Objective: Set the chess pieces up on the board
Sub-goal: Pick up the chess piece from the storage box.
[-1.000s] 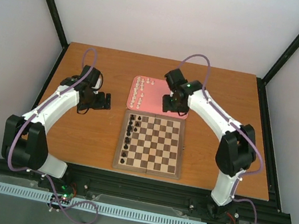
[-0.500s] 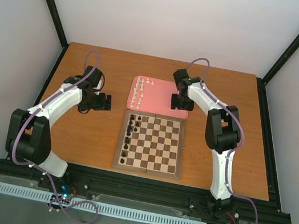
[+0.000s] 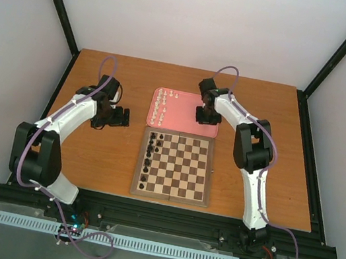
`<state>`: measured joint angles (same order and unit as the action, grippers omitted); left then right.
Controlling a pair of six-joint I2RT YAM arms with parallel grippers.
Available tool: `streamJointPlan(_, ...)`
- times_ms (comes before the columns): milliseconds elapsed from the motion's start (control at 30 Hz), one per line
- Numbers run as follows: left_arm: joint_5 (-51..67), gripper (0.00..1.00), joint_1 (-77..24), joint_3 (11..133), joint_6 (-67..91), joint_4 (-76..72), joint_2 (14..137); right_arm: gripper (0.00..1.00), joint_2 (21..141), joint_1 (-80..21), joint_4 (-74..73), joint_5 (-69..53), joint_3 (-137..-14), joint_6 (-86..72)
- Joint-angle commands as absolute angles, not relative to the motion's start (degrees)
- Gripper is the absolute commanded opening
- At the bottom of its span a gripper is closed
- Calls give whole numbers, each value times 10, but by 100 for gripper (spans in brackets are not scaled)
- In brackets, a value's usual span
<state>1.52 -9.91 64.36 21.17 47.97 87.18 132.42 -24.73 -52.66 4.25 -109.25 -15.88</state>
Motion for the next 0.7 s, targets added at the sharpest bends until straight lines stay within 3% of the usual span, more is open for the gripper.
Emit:
streamJointPlan(0, 7, 100, -98, 668, 203, 485, 877, 27, 1343, -241, -527, 46, -1113, -160)
streamJointPlan(667, 5, 100, -98, 665, 202, 484, 878, 7, 1346, -237, -543, 48, -1125, -163)
